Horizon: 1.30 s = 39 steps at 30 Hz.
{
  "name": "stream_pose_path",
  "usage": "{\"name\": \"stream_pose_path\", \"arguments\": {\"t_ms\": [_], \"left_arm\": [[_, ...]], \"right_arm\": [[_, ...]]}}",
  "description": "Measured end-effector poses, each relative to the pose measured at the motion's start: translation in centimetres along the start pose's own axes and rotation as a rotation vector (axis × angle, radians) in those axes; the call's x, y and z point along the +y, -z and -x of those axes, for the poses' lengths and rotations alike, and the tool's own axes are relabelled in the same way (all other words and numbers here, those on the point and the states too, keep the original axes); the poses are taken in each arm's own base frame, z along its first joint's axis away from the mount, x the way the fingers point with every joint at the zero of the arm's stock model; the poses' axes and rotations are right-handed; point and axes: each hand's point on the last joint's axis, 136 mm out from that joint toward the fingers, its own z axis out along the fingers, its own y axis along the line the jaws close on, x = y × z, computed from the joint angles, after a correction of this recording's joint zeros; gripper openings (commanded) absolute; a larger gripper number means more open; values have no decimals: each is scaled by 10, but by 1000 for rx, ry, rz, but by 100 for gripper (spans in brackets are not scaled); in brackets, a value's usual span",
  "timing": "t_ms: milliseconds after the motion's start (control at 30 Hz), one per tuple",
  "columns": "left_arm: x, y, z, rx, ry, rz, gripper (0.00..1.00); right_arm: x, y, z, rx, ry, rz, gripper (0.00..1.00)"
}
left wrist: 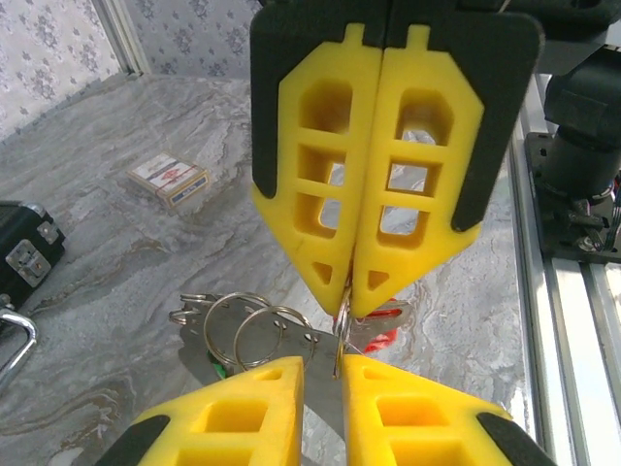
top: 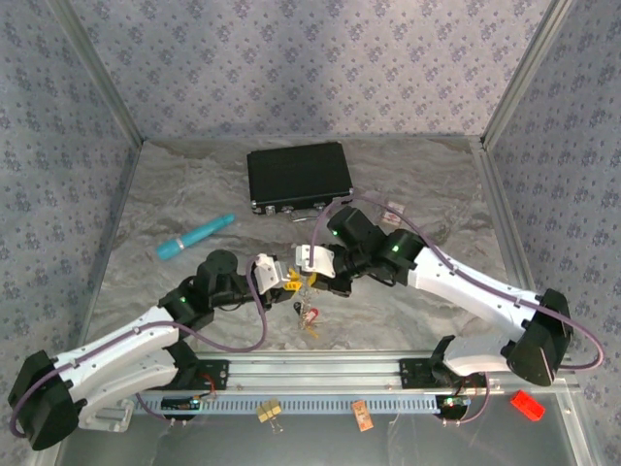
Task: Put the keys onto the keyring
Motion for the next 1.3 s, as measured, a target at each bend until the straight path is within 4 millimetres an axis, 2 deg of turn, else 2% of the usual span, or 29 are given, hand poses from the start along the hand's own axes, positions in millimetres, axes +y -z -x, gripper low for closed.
{"name": "stream_pose_path", "arguments": {"t_ms": [200, 333, 367, 467, 567, 700, 900, 1300], "left_arm": [[-1, -1, -2, 6, 3, -8, 15], [-3, -1, -2, 7, 6, -17, 2], [-3, -1, -3, 9, 5, -21, 0], [-4, -1, -2, 5, 0, -24, 0], [-4, -1, -1, -3, 2, -22, 0], [-4, 1, 1, -48, 3, -13, 0], [-5, 3, 2, -84, 7, -6, 0], [-4, 3, 4, -102, 8, -3, 0]], "right_arm": [[3, -3, 5, 0, 13, 12, 0], [4, -5, 6, 0, 17, 16, 0], [3, -5, 6, 0, 14, 14, 4], [0, -4, 6, -29, -16, 5, 27], [-5, 4, 7, -124, -73, -6, 34], [-12, 15, 6, -233, -155, -16, 34], [-9, 9, 13, -293, -199, 32, 34], [-6, 0, 14, -298, -221, 80, 22]]}}
